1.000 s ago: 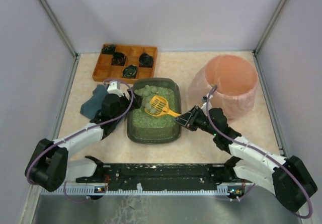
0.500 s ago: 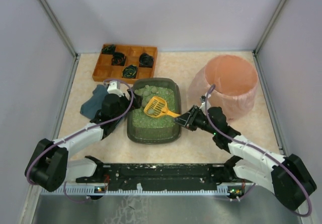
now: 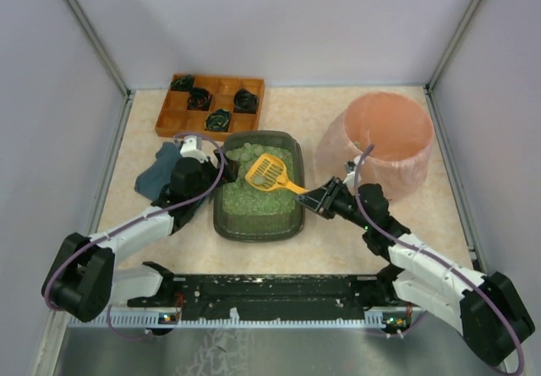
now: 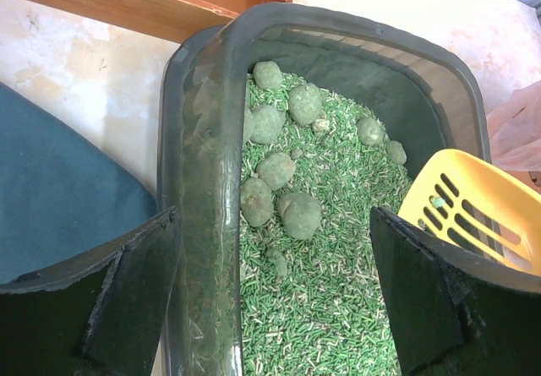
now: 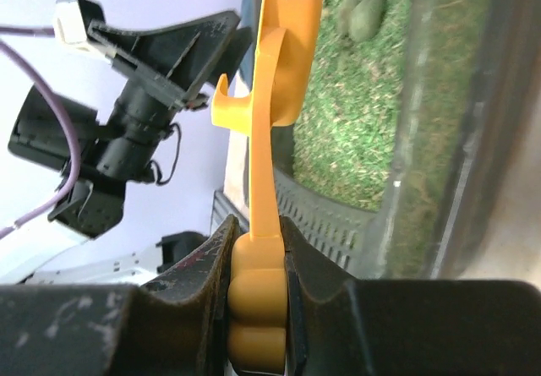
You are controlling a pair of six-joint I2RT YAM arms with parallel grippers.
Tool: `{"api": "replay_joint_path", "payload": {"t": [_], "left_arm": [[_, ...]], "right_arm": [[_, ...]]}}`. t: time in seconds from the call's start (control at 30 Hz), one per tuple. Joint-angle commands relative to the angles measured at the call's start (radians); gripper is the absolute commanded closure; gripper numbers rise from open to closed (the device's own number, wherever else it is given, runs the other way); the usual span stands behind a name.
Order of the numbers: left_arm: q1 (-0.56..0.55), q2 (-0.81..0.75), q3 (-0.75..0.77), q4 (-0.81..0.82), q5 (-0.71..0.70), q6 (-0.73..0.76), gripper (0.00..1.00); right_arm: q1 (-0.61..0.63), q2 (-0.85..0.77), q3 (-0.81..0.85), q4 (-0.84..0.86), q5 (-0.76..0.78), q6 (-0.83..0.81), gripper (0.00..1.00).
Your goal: Clean the litter box
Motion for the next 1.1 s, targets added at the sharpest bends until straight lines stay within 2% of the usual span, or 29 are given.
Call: {"api": "replay_joint_path", "payload": {"t": [0.0,0.07,0.13,0.2,0.3,0.37,0.43,0.57,0.67,0.73,0.87,0.97,1.07], "left_arm": [[-0.004,-0.002,0.001,0.027,0.005,0.006,0.05],[-0.006,0.002,0.007,0.017,0.006,0.006,0.05],[-0.005,-0.003,0.005,0.015,0.001,0.007,0.05],[-0.005,-0.010,0.000,0.020,-0.003,0.007,0.05],[-0.005,-0.001,0.001,0.026,0.003,0.007,0.05],[-0.006,0.005,0.010,0.014,0.006,0.005,0.05],[-0.005,0.001,0.008,0.015,0.006,0.005,0.05],[-0.005,-0.002,0.002,0.027,0.008,0.004,0.05],[-0.006,0.004,0.009,0.015,0.007,0.004,0.05],[-0.005,-0.004,0.005,0.016,0.003,0.005,0.05],[-0.006,0.001,0.003,0.028,0.006,0.005,0.05],[-0.005,0.010,0.010,0.015,0.008,0.004,0.05],[-0.005,-0.001,0.004,0.019,0.002,0.005,0.05]], "right_arm": [[0.040,0.112,0.112,0.108,-0.127,-0.050,1.00],[0.010,0.075,0.097,0.049,-0.052,-0.034,1.00],[-0.036,0.010,0.002,0.123,0.018,0.058,1.00],[-0.020,0.039,0.005,0.182,-0.019,0.072,1.00],[0.044,0.122,0.077,0.175,-0.081,0.036,1.00],[-0.002,0.070,0.026,0.156,-0.013,0.088,1.00],[-0.026,0.014,-0.051,0.219,0.042,0.156,1.00],[0.047,0.109,0.080,0.183,-0.083,0.067,1.00],[-0.013,0.026,0.001,0.132,-0.012,0.121,1.00],[-0.038,-0.011,-0.068,0.218,0.028,0.205,1.00],[0.047,0.099,0.042,0.232,-0.089,0.142,1.00],[-0.006,0.036,-0.012,0.170,-0.020,0.191,1.00],[-0.013,-0.012,-0.060,0.206,0.005,0.219,1.00]]}}
